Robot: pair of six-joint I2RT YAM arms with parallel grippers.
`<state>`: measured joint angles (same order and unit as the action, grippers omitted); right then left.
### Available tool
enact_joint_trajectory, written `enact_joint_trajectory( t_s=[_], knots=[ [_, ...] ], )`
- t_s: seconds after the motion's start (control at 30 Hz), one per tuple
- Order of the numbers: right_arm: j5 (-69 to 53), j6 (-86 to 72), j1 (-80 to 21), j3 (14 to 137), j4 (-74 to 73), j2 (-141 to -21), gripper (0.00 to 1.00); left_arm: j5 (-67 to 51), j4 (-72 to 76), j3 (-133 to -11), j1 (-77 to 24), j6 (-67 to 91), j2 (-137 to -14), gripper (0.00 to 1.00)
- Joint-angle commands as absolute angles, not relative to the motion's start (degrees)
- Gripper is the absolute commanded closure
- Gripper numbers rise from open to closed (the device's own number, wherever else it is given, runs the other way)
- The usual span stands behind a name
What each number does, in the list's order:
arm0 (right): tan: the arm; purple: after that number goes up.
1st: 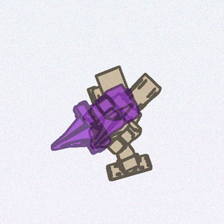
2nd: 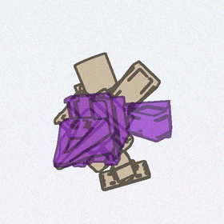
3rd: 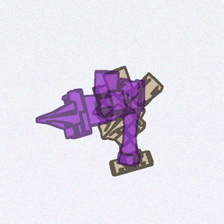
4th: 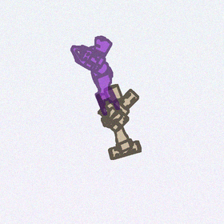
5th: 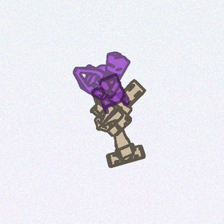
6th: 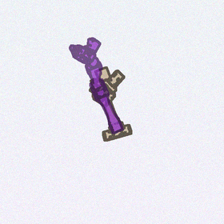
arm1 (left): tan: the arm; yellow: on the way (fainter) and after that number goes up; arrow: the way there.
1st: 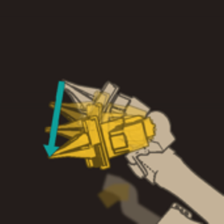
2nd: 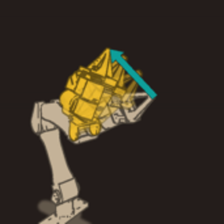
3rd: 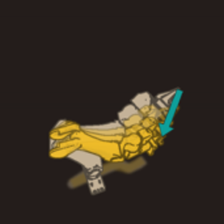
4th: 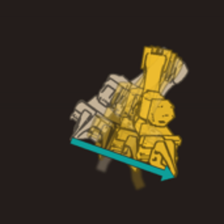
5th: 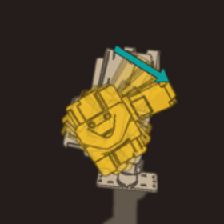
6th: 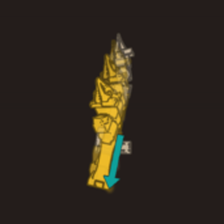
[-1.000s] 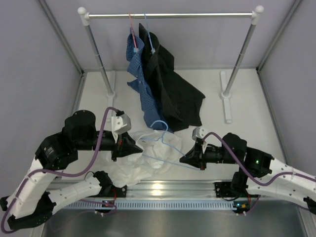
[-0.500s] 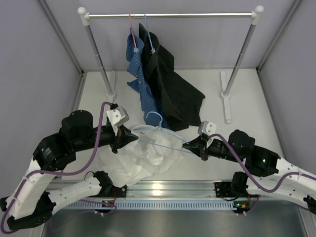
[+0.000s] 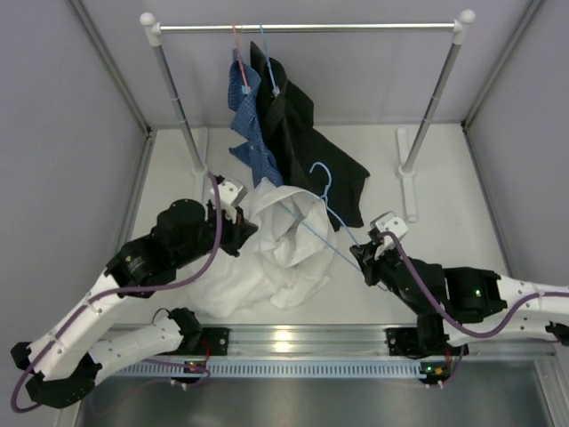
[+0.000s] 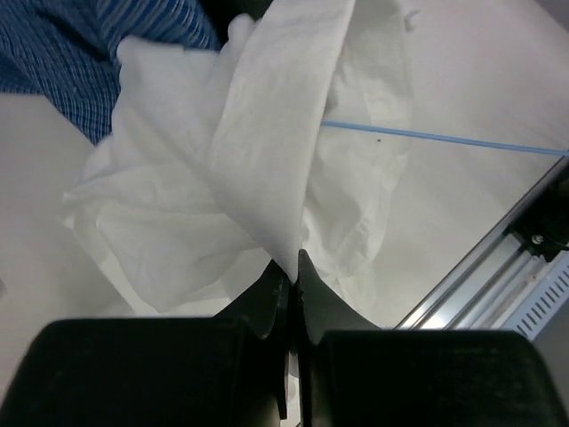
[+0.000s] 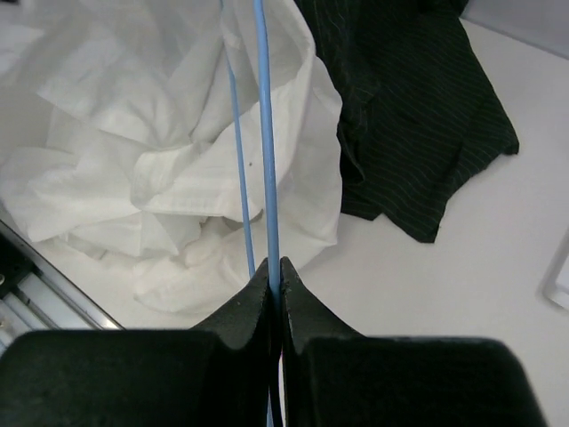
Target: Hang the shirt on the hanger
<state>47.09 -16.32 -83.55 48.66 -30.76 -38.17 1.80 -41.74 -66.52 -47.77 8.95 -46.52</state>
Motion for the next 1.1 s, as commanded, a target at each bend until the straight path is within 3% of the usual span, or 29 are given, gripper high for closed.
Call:
enact_joint_trajectory(
  t_s=[0.0,0.07,0.1,0.2,0.23,0.37,0.43,0.7,0.8,1.07],
  knots=[
    [66.26,-25.55,-92.25,54.39,-39.61,-44.44,1.0,8.43,-29.65,-57.77,-47.81,16.69,-45.97,0.98],
    [67.32,-29.07,-95.17,56.33,-42.26,-46.92,1.0,10.62,-27.61,-52.07,-47.81,19.23,-46.14,0.93],
    [65.76,-31.27,-95.45,56.6,-43.06,-48.41,1.0,12.64,-27.08,-50.55,-47.81,20.38,-46.14,0.82],
    [62.42,-33.48,-95.45,55.55,-42.11,-48.08,1.0,20.55,-26.19,-46.07,-47.81,24.69,-44.74,0.72],
    [62.05,-33.49,-95.36,54.42,-40.71,-47.47,1.0,21.35,-25.15,-45.27,-47.81,25.22,-44.13,0.64],
    [61.61,-33.66,-95.36,53.96,-40.17,-45.97,1.0,19.34,-22.5,-42.8,-47.81,25.75,-42.36,0.62],
    [61.52,-33.22,-95.28,55.01,-40.08,-46.67,1.0,17.94,-22.5,-42.98,-47.81,26.1,-42.89,0.5],
    [57.76,-31.03,-90.18,58.97,-40.17,-52.46,1.0,15.03,-22.5,-41.31,-47.9,28.56,-42.02,0.44],
    [55.73,-31.03,-87.28,59.68,-39.73,-54.04,1.0,14.85,-22.94,-40.78,-48.08,29.09,-39.29,0.54],
    [52.65,-29.36,-84.29,63.28,-37.62,-59.05,1.0,18.37,-24.26,-39.11,-49.04,30.32,-41.48,0.55]
  ],
)
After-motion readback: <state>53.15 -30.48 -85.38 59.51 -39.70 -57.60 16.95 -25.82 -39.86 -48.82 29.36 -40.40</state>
